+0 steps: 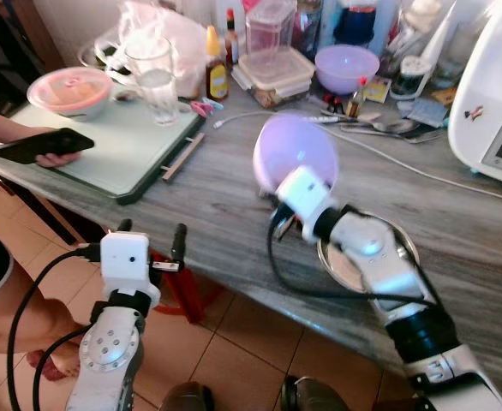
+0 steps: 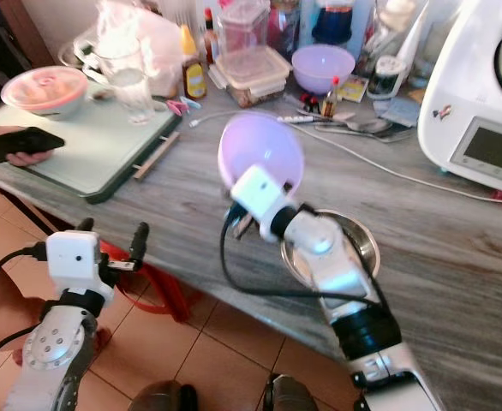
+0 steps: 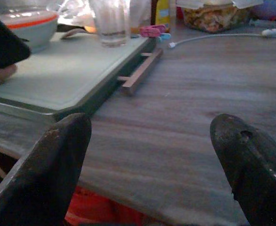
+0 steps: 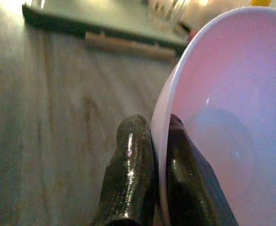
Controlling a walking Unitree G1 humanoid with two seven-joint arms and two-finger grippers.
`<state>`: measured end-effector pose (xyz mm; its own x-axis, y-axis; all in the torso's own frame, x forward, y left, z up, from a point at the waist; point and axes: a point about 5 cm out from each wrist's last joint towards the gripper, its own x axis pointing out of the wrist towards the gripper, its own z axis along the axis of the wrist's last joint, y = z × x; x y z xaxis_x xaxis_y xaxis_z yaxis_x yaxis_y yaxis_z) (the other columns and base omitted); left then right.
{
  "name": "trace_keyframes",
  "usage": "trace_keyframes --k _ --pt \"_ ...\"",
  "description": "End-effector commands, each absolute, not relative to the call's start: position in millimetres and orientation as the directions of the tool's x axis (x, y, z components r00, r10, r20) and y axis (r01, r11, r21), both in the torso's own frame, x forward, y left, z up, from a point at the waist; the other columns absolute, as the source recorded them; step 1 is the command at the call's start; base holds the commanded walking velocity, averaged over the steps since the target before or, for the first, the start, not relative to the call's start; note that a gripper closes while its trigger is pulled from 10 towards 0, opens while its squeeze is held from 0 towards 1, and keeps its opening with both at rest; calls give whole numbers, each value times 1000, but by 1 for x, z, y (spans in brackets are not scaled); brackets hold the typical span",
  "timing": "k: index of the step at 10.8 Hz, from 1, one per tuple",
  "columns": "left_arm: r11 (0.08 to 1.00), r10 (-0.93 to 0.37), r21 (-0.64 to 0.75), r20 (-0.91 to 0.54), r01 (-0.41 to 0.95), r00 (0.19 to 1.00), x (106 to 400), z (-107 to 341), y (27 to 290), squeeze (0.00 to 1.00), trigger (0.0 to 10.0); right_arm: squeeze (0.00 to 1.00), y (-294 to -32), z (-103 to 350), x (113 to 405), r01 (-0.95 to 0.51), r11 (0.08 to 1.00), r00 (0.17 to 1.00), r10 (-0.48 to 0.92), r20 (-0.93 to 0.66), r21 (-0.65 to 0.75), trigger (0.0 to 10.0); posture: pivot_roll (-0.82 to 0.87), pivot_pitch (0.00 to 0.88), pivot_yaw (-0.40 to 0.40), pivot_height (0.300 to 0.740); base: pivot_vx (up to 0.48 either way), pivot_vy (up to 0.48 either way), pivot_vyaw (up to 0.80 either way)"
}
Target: Setting the table
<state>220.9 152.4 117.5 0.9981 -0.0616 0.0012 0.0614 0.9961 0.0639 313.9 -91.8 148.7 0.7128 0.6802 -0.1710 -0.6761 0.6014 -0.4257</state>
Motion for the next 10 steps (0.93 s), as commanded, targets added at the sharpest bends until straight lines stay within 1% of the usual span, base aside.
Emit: trace_keyframes --k 1,2,3,4,5,6,7,10 --pt "996 -63 67 -1 63 998 219 119 154 0 10000 0 -88 150 309 -698 580 693 696 -190 -420 10000 98 149 41 740 0 0 0" --pt "996 -67 65 -5 67 998 219 119 153 0 10000 0 -89 145 307 -712 574 685 694 -223 -405 10000 99 146 41 740 0 0 0" --pt "995 -71 67 -9 72 997 219 118 153 0 10000 78 -90 145 305 -716 570 683 691 -236 -404 10000 96 142 45 740 0 0 0" --pt "995 -73 67 -18 74 997 220 117 154 0 10000 682 -90 147 304 -713 578 689 681 -247 -396 10000 93 142 46 740 0 0 0" --pt "994 -91 49 -38 93 995 220 115 152 0 10000 1000 -94 145 302 -707 611 705 651 -282 -357 10000 92 142 47 740 0 0 0" --pt "995 -88 45 -40 89 995 220 114 152 0 10000 1000 -95 145 300 -711 595 700 651 -294 -374 10000 92 142 47 740 0 0 0" --pt "996 -80 33 -46 82 996 222 113 153 0 10000 1000 -97 144 299 -709 601 704 636 -317 -368 10000 88 138 49 740 0 0 0" --pt "995 -92 31 -54 94 994 226 112 153 0 10000 1000 -106 149 298 -724 572 689 601 -404 -385 10000 77 106 56 740 0 0 0"
